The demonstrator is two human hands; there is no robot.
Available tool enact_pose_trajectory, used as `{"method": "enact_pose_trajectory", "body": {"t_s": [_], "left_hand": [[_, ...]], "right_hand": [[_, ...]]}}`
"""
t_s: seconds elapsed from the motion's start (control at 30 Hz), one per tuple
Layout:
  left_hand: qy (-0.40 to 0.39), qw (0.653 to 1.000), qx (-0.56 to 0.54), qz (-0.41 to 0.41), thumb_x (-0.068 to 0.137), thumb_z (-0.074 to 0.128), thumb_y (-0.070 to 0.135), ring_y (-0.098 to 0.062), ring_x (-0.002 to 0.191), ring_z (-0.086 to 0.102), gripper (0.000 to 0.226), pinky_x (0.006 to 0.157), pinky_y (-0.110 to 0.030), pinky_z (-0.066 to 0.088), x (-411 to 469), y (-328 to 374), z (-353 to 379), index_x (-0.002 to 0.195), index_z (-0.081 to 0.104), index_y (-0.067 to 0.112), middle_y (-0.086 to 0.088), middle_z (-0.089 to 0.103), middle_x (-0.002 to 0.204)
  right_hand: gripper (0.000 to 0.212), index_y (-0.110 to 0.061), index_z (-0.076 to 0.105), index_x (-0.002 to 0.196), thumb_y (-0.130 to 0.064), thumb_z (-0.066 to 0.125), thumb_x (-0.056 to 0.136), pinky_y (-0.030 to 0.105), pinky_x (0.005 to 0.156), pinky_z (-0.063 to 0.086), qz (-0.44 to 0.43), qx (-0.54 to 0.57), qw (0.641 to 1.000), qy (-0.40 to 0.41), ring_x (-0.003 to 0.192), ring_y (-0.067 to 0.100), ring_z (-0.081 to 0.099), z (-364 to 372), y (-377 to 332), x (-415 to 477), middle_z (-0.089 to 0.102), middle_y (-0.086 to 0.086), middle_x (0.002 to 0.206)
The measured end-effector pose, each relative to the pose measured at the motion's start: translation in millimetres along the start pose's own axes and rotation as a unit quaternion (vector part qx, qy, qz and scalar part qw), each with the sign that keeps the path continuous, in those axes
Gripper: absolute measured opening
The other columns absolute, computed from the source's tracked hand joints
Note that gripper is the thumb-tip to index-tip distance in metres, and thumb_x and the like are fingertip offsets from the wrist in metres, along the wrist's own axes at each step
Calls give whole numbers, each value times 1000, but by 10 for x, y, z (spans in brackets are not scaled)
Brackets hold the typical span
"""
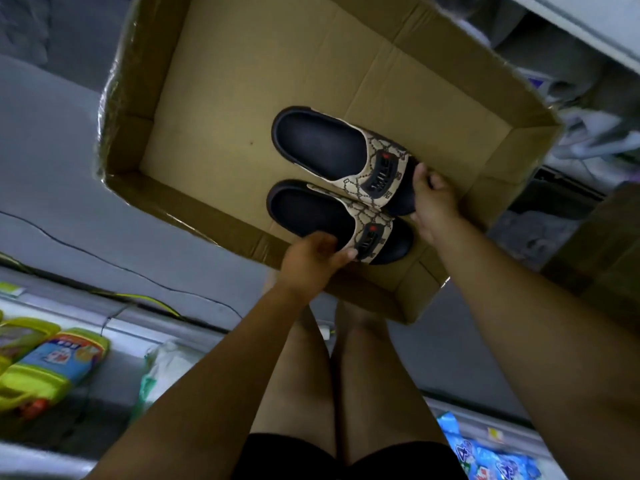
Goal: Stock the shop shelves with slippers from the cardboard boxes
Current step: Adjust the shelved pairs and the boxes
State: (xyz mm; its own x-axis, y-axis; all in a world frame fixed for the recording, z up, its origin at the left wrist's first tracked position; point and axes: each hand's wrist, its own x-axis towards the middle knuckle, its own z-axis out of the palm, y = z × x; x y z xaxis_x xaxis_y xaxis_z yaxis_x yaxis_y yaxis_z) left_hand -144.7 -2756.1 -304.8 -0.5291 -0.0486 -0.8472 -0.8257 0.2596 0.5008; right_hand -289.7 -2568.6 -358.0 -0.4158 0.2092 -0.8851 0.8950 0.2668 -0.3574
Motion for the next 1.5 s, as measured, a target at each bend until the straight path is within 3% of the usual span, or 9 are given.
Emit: {"method": "enact_pose_trajectory", "body": {"t_s": [0.23,0.43,0.63,0.83,0.93,1.03,1.1,1.27,1.5], "left_hand": [[17,992,99,71,94,69,37,-27,87,56,24,85,-53,49,162,19,44,74,60,28,8,56,73],[83,977,71,185,102,59,24,-20,93,47,11,79,-34,33,69,213,-224,99,69,21,10,57,88],[142,950,62,271,103,54,25,-28,95,53,13,83,-36,41,143,483,-752,102,65,30,5,61,96],[220,963,76,133,95,67,14,-23,130,26,23,113,-23,30,449,561,-951,118,66,19,-10,33,143],[238,968,-69,30,83,82,31,-31,145,21,79,120,-44,32,474,387,-868,147,36,32,-10,15,156],[201,952,-222,-63,59,91,59,-29,142,38,127,115,-47,40,399,219,-695,154,9,35,-11,25,158],[151,941,-281,-113,73,88,46,-23,133,46,113,112,-41,43,345,162,-548,152,11,22,-6,39,148],[114,894,-411,-140,93,73,14,-25,111,65,38,80,-31,59,489,121,-372,127,57,6,-2,66,119],[121,891,-413,-143,90,76,15,-17,113,63,50,97,-38,55,415,234,-363,137,58,9,-7,68,129]], "right_hand": [[39,-19,54,138,-40,50,105,47,100,55,-1,90,996,-16,115,21,65,4,-49,-98,64,5,137],[51,-20,45,150,-39,54,103,53,103,52,23,184,982,-34,127,29,59,1,-40,-118,57,9,146],[52,-21,43,150,-39,55,103,53,104,51,27,273,961,-37,124,30,61,118,-145,-203,56,10,146],[47,-15,49,143,-38,54,102,49,100,53,52,281,958,-36,134,34,53,338,-182,-136,50,13,151],[51,-13,47,145,-39,56,101,48,98,55,60,277,958,-44,133,34,54,362,-128,-119,51,14,151],[52,-12,48,145,-36,57,101,41,89,59,52,259,963,-60,129,31,58,345,-86,-123,56,12,145],[47,-10,49,144,-29,58,102,38,86,59,51,238,966,-85,125,30,61,327,-67,-131,60,13,141],[37,-8,50,138,-11,58,101,36,90,57,45,170,977,-118,120,27,63,280,-59,-117,61,12,139],[17,-14,59,114,-6,59,100,41,102,54,52,177,974,-131,114,24,67,258,-149,-242,66,10,128]]}}
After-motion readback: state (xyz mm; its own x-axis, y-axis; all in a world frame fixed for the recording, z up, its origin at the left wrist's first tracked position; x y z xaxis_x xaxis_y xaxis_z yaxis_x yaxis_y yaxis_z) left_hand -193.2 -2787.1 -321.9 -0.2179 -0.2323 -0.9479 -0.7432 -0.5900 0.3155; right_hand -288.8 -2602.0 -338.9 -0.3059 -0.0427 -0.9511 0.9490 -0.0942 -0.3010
